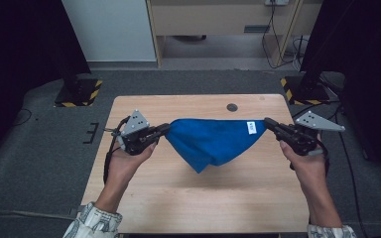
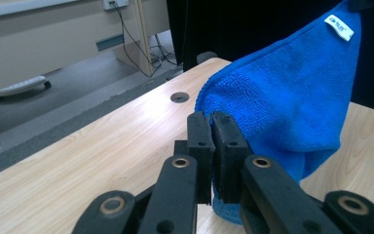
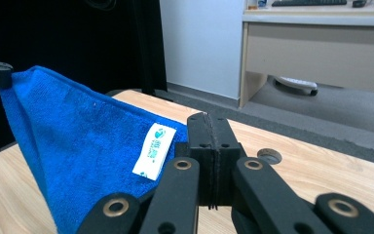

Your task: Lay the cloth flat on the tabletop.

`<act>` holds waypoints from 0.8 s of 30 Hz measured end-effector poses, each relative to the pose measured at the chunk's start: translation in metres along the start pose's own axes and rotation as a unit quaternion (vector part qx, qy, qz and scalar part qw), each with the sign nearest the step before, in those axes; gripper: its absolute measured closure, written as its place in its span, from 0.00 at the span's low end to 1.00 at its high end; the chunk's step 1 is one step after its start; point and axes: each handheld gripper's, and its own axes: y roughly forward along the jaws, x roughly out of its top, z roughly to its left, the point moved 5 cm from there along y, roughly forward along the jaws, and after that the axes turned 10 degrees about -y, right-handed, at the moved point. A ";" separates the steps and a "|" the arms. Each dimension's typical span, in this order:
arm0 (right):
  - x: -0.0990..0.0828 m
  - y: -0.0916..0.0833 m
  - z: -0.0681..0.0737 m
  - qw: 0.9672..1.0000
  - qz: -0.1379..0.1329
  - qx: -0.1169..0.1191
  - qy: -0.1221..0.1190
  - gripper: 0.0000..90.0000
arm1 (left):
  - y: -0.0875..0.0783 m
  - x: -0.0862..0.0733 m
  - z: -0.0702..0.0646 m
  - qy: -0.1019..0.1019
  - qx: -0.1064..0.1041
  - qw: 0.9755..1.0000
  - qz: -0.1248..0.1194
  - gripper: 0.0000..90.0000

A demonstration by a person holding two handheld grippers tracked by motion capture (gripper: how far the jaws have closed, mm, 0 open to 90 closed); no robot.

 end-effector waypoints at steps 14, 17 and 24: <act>0.033 -0.031 0.003 0.999 -0.008 -0.009 -0.033 1.00 | -0.016 0.024 -0.017 0.031 -0.003 1.000 0.004 0.96; 0.023 -0.013 -0.006 1.000 0.008 -0.010 -0.028 1.00 | -0.004 0.021 -0.010 0.026 0.003 1.000 0.013 0.96; 0.000 0.030 -0.021 0.999 0.035 -0.012 -0.014 1.00 | 0.036 0.007 0.020 0.007 0.025 0.999 0.039 0.95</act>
